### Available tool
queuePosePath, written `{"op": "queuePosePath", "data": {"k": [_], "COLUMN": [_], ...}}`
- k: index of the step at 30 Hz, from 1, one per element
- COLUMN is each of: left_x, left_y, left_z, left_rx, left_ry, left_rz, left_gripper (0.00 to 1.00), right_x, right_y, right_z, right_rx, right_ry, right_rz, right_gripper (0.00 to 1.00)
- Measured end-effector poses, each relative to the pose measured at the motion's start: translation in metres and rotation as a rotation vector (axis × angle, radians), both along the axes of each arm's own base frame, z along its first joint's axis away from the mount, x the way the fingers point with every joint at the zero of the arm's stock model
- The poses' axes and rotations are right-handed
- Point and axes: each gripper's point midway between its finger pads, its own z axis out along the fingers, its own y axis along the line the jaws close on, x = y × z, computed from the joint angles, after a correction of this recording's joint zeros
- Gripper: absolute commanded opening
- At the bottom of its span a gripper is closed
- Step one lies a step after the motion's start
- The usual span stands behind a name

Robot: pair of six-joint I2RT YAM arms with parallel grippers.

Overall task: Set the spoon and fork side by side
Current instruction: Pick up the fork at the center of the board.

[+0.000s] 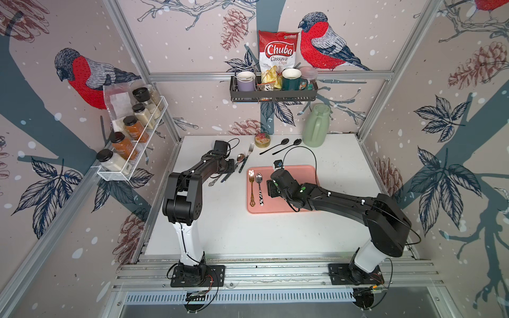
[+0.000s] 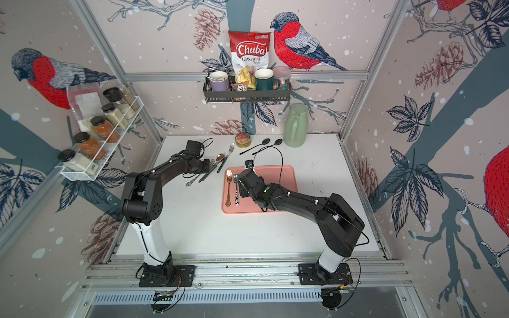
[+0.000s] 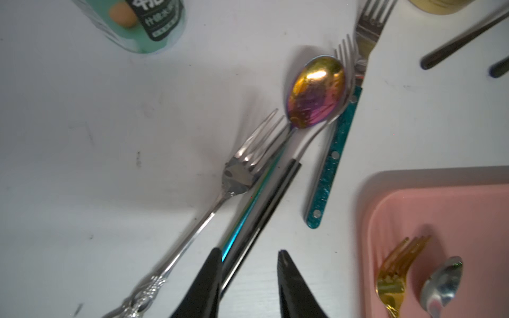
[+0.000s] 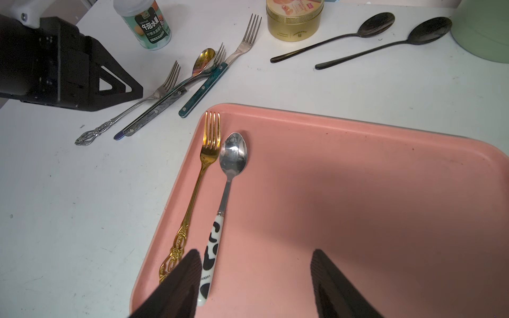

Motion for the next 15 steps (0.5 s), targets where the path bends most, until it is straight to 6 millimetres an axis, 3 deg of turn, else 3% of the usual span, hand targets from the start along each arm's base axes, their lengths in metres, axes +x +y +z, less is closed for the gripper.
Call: {"op": "queuePosePath", "data": {"k": [15], "left_x": [0.012], "left_y": [0.024], "left_z": [-0.025], "left_rx": [0.114], "left_ry": [0.129], "left_rz": [-0.048], "left_gripper": [0.31], "right_x": [0.008], "right_y": [-0.004], "right_z": [0.0], "right_rx": [0.023], "right_ry": [-0.004], "right_rz": [-0.014], "right_gripper": [0.65]}}
